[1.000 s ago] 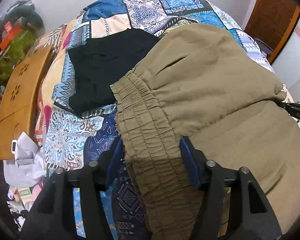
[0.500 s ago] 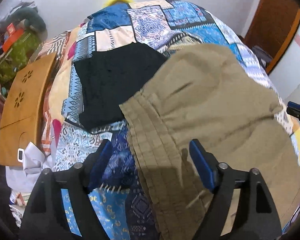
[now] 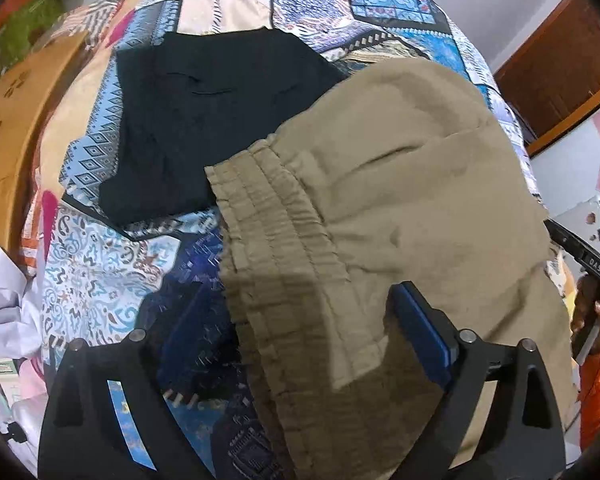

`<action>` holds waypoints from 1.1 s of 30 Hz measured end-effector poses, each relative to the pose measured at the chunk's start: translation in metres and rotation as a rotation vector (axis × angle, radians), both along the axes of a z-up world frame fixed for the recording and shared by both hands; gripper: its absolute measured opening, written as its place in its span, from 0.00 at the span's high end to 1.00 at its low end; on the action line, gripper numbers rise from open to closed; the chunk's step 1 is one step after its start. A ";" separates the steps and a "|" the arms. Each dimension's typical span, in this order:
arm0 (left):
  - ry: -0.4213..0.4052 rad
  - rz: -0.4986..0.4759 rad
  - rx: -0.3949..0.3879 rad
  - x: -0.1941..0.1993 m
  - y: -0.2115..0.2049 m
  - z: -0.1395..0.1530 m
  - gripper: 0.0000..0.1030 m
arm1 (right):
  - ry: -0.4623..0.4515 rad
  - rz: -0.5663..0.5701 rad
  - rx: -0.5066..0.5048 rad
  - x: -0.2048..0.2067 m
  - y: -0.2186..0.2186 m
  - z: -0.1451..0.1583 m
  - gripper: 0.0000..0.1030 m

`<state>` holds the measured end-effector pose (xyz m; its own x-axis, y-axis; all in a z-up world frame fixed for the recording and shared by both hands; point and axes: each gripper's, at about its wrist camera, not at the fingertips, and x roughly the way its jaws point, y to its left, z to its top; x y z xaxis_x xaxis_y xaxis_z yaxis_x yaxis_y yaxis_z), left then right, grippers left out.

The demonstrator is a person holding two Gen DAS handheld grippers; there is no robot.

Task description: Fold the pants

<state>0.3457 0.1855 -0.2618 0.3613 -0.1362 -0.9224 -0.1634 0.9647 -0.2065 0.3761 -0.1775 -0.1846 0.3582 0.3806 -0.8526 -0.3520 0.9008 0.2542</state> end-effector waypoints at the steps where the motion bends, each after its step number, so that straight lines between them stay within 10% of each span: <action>1: -0.007 0.009 0.026 0.000 0.000 -0.001 0.09 | 0.011 0.013 0.013 0.001 0.001 -0.002 0.46; 7: -0.080 -0.032 0.185 -0.009 -0.015 0.006 0.30 | -0.008 0.050 -0.076 -0.005 0.007 -0.008 0.79; 11: -0.108 -0.030 0.356 -0.011 -0.029 0.009 0.31 | -0.057 0.100 -0.155 -0.011 0.013 -0.014 0.84; 21: -0.096 -0.003 0.339 -0.006 -0.017 0.005 0.24 | -0.073 0.136 -0.269 -0.012 0.024 -0.015 0.85; 27: -0.109 -0.031 0.340 -0.014 -0.013 0.035 0.20 | -0.061 0.154 -0.274 -0.015 0.025 0.009 0.75; 33: -0.166 0.006 0.314 -0.011 0.006 0.065 0.09 | -0.207 0.161 -0.216 -0.025 0.032 0.061 0.33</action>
